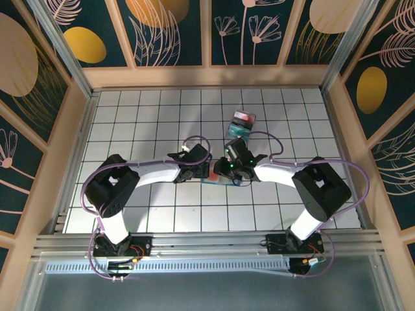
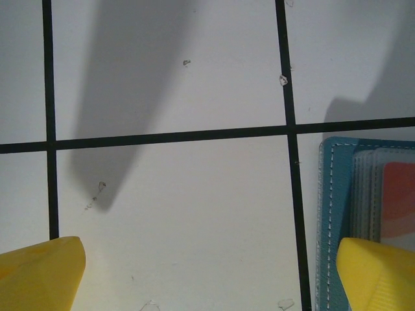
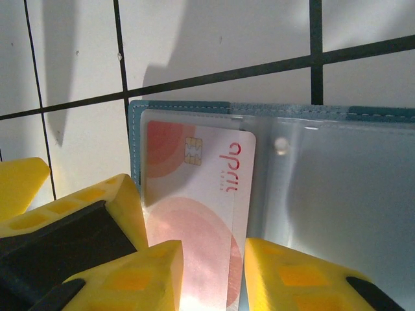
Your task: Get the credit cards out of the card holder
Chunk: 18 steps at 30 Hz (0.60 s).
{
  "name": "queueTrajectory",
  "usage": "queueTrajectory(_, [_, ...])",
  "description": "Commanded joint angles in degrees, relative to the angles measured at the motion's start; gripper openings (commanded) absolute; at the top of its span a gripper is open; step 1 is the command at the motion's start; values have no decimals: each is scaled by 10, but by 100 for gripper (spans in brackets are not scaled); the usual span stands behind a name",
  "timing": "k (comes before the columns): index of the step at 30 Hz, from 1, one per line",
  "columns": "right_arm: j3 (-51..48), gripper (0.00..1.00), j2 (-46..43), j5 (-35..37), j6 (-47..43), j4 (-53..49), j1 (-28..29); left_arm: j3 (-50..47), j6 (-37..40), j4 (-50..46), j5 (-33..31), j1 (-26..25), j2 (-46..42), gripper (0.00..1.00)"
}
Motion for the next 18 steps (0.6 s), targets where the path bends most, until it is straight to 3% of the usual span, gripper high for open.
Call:
queueTrajectory(1, [4,29,5,7,7,3,-1,-5,0,7,9,3,15,99])
queueTrajectory(18, [-8,28,15,0,19,14,-10,-17,-1,-2,9,3,21,99])
